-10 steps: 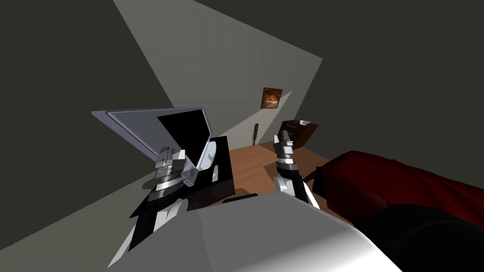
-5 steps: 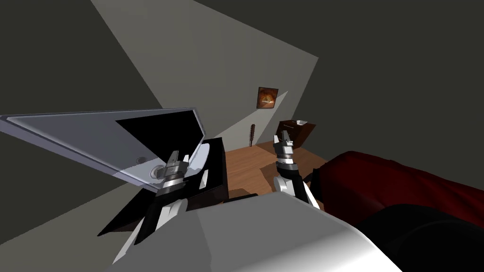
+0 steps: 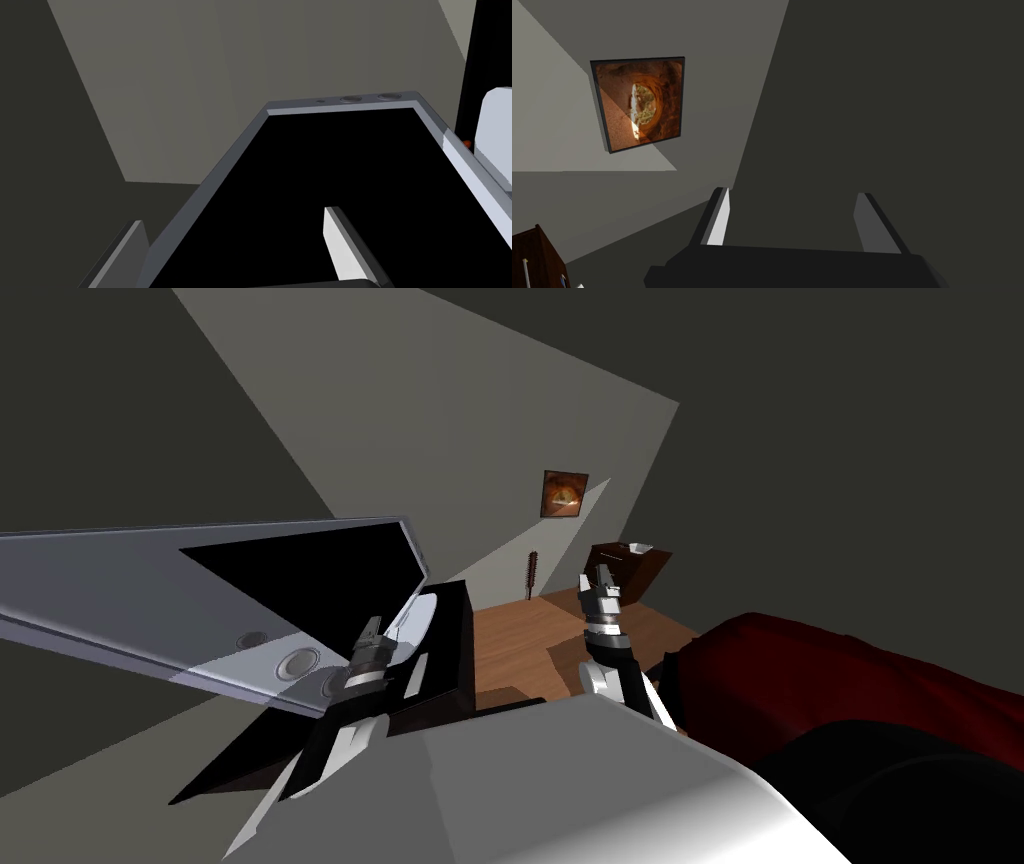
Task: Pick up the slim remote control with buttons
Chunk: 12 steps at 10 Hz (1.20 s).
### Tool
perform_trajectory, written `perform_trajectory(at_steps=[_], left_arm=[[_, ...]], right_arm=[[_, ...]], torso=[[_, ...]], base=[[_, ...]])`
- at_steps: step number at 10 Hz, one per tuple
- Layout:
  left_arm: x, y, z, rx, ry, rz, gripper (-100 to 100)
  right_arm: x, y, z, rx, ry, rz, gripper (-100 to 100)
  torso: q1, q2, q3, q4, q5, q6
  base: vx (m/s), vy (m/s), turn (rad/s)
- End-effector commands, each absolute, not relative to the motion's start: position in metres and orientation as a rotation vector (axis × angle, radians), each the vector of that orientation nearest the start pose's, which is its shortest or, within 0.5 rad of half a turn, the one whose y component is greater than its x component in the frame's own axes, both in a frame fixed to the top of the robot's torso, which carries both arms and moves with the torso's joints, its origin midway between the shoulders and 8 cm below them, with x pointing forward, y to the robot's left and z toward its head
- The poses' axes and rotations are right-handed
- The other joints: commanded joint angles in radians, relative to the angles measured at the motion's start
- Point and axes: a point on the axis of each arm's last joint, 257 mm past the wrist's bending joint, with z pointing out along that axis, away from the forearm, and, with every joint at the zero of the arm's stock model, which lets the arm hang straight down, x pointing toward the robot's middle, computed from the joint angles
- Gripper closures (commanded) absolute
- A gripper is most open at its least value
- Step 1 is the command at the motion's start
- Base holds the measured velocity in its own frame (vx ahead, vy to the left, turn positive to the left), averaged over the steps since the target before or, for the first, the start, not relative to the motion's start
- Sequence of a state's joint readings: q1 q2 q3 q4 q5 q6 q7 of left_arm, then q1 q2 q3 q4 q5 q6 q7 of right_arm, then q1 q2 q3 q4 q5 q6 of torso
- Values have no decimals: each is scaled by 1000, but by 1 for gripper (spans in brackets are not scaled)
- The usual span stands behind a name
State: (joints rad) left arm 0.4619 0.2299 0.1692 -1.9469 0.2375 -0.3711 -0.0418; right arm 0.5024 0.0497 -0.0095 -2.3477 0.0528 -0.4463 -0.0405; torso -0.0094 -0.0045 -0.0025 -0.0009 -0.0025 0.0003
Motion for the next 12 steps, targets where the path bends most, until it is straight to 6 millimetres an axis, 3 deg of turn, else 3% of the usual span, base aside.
perform_trajectory(at_steps=[1,2,5,7,12], left_arm=[[394,414,-148,-1029,920,-1049,-100],[394,416,-155,-1042,928,-1042,-100],[397,452,-200,-1182,976,-975,-100],[395,456,-212,-1206,987,-959,-100],[386,513,-278,-1438,1017,-853,-100]], right_arm=[[338,-281,44,666,580,1294,0],[338,-281,44,666,580,1294,0],[338,-281,44,666,580,1294,0],[338,-281,44,666,580,1294,0],[338,-281,44,666,580,1294,0]], torso=[[0,0,0,0,0,0],[-3,-7,-4,-1,-1,0],[1,-5,-3,-1,0,0],[2,-3,-2,-1,0,-1],[4,-4,-3,-1,1,0]], base=[[211,-206,-212],[205,-167,-47],[154,-155,-1],[74,-70,8],[138,-88,2]])
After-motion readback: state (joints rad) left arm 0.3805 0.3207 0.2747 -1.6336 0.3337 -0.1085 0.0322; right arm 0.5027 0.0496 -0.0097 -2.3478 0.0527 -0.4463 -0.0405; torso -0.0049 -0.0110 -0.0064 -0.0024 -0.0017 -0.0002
